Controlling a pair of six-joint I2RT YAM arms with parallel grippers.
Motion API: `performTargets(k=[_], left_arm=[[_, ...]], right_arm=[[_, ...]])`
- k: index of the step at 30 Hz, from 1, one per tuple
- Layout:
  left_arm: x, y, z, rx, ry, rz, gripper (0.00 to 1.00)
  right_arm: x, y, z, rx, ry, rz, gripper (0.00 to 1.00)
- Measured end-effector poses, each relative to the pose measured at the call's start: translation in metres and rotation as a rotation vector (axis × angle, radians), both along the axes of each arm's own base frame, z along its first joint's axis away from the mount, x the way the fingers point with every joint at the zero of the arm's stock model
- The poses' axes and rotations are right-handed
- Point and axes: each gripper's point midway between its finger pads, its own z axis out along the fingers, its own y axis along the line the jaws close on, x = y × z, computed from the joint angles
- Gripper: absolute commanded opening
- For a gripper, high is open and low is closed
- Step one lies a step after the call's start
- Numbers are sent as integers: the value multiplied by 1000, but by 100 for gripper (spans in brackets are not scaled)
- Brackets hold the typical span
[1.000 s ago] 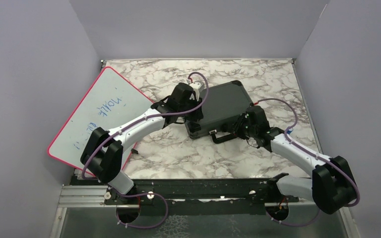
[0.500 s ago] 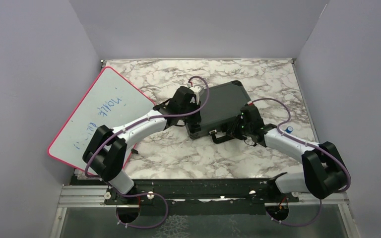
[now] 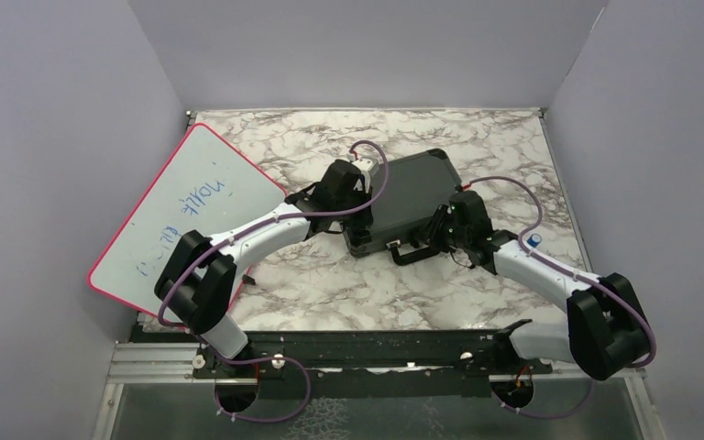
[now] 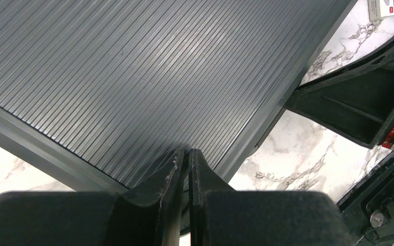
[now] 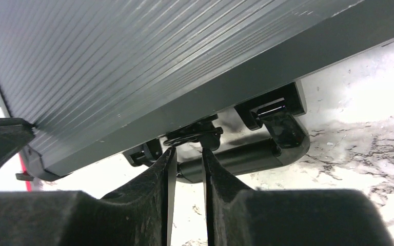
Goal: Pack up texas hold em set
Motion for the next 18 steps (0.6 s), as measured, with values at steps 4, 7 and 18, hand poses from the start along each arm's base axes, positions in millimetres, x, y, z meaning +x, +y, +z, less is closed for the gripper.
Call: performTargets(k=[4, 7, 18], left_arm=[[1, 0, 0, -1, -1, 0, 12], [1, -1, 0, -1, -1, 0, 12], [1, -1, -1, -1, 0, 0, 11]], right_arm=[[0, -1, -13, -21, 38, -2, 20], [-2, -2, -24, -36, 72, -3, 18], [0, -3, -40, -68, 92, 5, 5]])
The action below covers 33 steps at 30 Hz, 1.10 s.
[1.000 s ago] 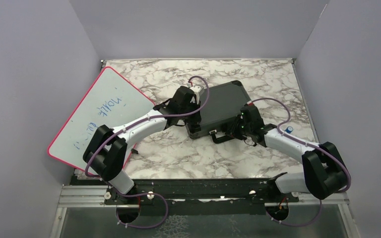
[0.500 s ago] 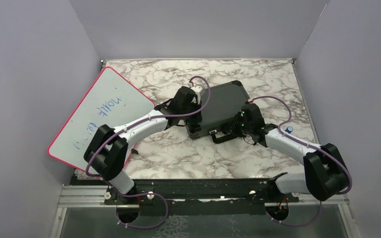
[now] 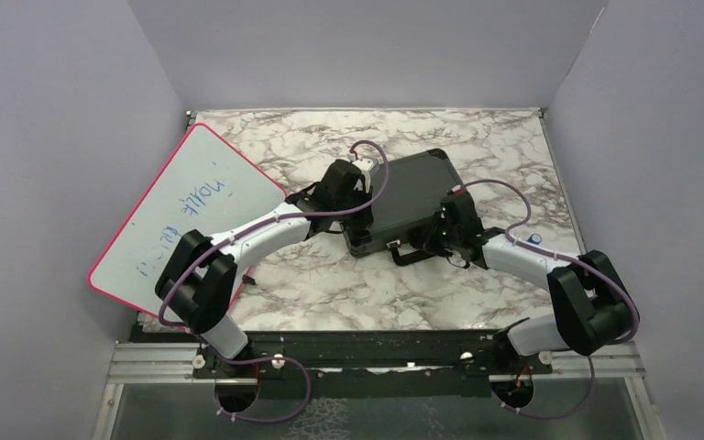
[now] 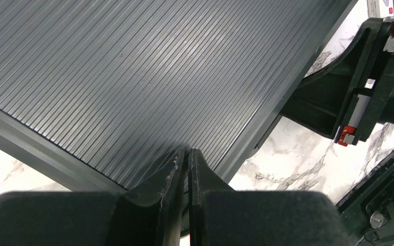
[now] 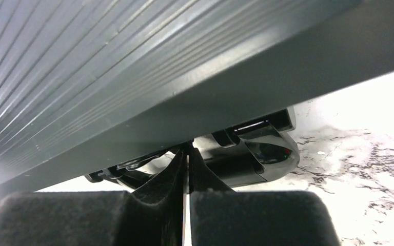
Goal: Pack up texas hold em set
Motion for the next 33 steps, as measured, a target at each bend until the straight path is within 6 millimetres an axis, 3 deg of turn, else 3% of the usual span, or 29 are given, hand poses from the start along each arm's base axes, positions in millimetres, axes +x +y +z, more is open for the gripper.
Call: performTargets(k=[7, 17, 19, 21, 24, 28, 33], left_arm=[[1, -1, -1, -2, 4, 5, 9], [2, -3, 0, -6, 5, 9, 9], [3, -2, 2, 2, 3, 12, 12], [6, 1, 3, 23, -7, 24, 16], [9, 9, 7, 54, -27, 45, 21], [14, 21, 30, 68, -100, 77, 31], [5, 50, 131, -39, -341, 145, 48]], right_arm=[[3, 2, -14, -23, 13, 17, 1], [5, 3, -9, -19, -5, 21, 2], [3, 1, -7, -30, -7, 23, 7], [4, -4, 2, -41, -27, 10, 20], [2, -12, 33, -46, -81, -11, 38], [4, -21, 117, -17, -248, -41, 52], [-16, -48, 199, -25, -390, -104, 59]])
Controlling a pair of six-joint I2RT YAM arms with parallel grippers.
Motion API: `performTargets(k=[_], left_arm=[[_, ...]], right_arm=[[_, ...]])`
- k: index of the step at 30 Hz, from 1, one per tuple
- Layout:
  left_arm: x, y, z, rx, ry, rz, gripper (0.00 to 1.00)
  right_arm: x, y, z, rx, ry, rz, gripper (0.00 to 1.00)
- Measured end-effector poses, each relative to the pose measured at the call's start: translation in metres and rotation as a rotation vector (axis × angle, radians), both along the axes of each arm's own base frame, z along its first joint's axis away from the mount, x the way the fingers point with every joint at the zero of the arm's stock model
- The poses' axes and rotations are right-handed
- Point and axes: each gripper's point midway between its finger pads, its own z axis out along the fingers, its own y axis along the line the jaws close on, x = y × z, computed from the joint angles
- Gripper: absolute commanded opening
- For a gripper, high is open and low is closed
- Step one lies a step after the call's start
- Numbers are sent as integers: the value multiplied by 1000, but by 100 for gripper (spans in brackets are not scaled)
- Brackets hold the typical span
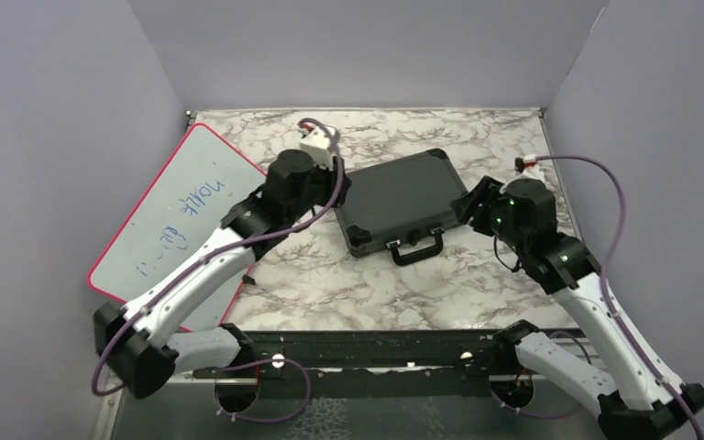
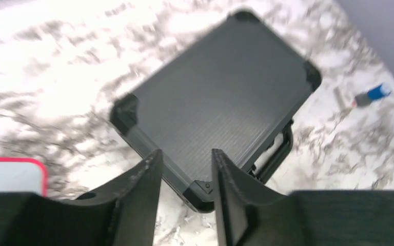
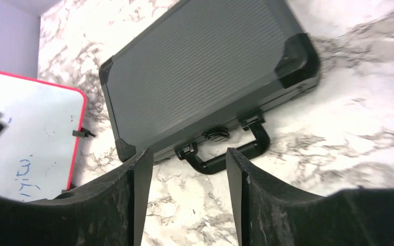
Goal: Pack up texas hold em set
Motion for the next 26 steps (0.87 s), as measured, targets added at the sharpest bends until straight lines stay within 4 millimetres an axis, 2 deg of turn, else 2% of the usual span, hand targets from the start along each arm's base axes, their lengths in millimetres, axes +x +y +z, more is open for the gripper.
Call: performTargets(k=[2, 4, 7, 8, 11, 14, 18, 21, 26], left_arm=[[-10, 17, 37, -46, -98, 29, 60], [-24, 39, 69, -86, -190, 63, 66], [-45, 68, 97, -129, -283, 106, 73], [-50, 76, 101, -135, -298, 119, 75], [-72, 105, 109, -143, -328, 169, 91], [-92, 134, 114, -140, -343, 224, 98], [-117, 171, 124, -132, -367, 296, 99], [-136, 198, 141, -150, -406, 349, 99], [-155, 227, 165, -189, -465, 413, 99]], right_arm=[[-13, -15, 24, -13, -33, -33, 62], [-25, -27, 43, -23, -60, -58, 68], [-41, -41, 67, -34, -103, -81, 75], [-46, -45, 74, -35, -120, -80, 78], [-63, -54, 88, -41, -169, -70, 83], [-81, -63, 106, -34, -223, -66, 85], [-99, -74, 132, -21, -294, -71, 85], [-109, -81, 148, -11, -333, -79, 85], [-113, -84, 152, -13, -341, -83, 85]])
